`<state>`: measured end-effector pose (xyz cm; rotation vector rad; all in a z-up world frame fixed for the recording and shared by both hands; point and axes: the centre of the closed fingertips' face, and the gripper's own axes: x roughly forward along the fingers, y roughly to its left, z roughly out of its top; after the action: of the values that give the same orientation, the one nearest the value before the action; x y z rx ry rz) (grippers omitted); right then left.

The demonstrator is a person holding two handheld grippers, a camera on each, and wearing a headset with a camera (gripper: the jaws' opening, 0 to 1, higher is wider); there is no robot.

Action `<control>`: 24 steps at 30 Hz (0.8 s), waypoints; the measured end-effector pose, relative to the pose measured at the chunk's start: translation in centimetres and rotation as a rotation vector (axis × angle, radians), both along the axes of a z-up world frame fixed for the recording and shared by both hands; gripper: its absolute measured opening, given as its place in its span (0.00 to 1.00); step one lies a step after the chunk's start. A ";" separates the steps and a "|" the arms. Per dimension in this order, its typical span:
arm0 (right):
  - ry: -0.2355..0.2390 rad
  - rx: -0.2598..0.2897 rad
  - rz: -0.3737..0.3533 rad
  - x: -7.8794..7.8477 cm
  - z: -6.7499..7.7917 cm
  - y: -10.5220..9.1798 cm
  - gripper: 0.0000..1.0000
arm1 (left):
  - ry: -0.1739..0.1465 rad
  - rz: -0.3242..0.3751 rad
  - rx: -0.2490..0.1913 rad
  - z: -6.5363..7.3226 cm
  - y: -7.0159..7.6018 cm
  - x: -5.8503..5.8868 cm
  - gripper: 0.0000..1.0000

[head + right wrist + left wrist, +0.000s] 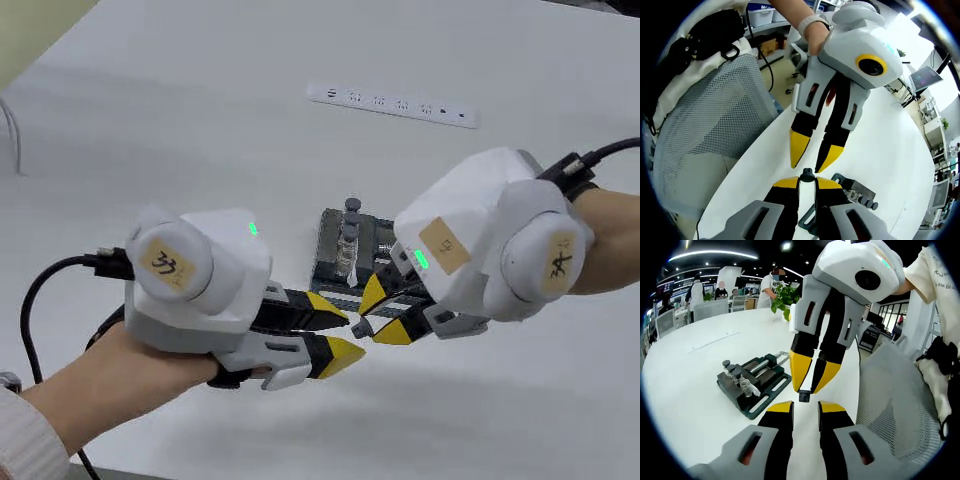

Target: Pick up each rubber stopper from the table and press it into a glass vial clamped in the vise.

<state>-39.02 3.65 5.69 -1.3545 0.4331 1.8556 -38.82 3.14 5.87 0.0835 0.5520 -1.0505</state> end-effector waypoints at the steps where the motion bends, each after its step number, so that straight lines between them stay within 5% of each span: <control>1: 0.000 -0.002 0.003 0.0 0.0 0.0 0.06 | -0.007 -0.002 0.005 0.0 0.0 0.0 0.15; 24: 0.006 -0.056 0.059 -0.7 -0.2 0.1 0.06 | 0.010 -0.034 0.002 -0.3 -0.4 0.2 0.05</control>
<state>-39.69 3.72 5.53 -1.4137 0.4553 1.9088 -38.63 2.77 5.58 0.0894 0.5620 -1.0840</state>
